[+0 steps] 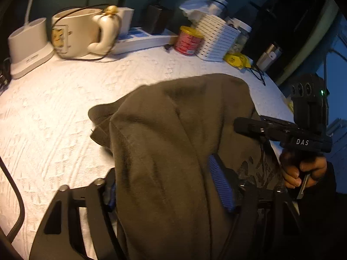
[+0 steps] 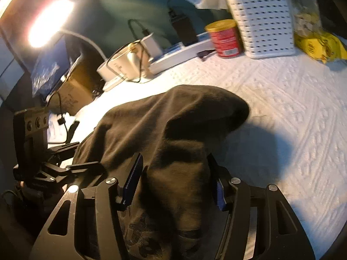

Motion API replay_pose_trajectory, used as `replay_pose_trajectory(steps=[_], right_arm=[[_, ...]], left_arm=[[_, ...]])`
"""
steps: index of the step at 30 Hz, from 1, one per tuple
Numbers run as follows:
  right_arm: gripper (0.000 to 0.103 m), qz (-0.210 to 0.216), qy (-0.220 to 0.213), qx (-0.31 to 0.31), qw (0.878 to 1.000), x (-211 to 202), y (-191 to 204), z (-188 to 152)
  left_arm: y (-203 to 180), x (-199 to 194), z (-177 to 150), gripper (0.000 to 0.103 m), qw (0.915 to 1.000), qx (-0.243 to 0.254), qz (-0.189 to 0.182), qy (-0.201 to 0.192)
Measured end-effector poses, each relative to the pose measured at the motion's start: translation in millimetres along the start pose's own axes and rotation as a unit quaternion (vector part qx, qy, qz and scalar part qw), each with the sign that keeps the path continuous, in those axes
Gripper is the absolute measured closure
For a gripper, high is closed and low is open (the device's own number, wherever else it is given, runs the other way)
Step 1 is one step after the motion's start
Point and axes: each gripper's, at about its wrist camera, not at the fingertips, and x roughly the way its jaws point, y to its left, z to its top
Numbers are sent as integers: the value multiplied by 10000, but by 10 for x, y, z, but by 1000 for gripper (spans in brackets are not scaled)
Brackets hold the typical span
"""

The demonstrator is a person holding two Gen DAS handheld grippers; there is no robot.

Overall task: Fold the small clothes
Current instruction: 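Grasp the folded shirt with the left gripper while the right gripper grasps it too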

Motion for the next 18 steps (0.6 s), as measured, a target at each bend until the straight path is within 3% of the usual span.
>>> replay_pose_trajectory(steps=[1, 2, 3, 4, 5, 10, 18], right_arm=[[42, 15, -1, -65, 10000, 9, 20, -8], [42, 32, -11, -136, 9999, 19, 47, -16], [48, 47, -13, -175, 9998, 27, 66, -21], [63, 47, 19, -213, 9998, 38, 83, -28], [69, 36, 77, -260, 9996, 61, 105, -32], [78, -59, 70, -395, 9992, 46, 167, -55], [82, -132, -70, -465, 9988, -103, 302, -114]], left_arm=[[-28, 23, -6, 55, 10000, 61, -42, -6], [-36, 42, -6, 60, 10000, 60, -73, 1], [-38, 55, -1, 65, 10000, 28, -77, -1], [-44, 68, 4, 69, 10000, 10, -87, 11], [-52, 69, 4, 69, 10000, 18, -83, 10], [-114, 59, -19, 74, 9999, 79, 45, -63], [-220, -34, -53, 76, 9995, 186, 83, -243]])
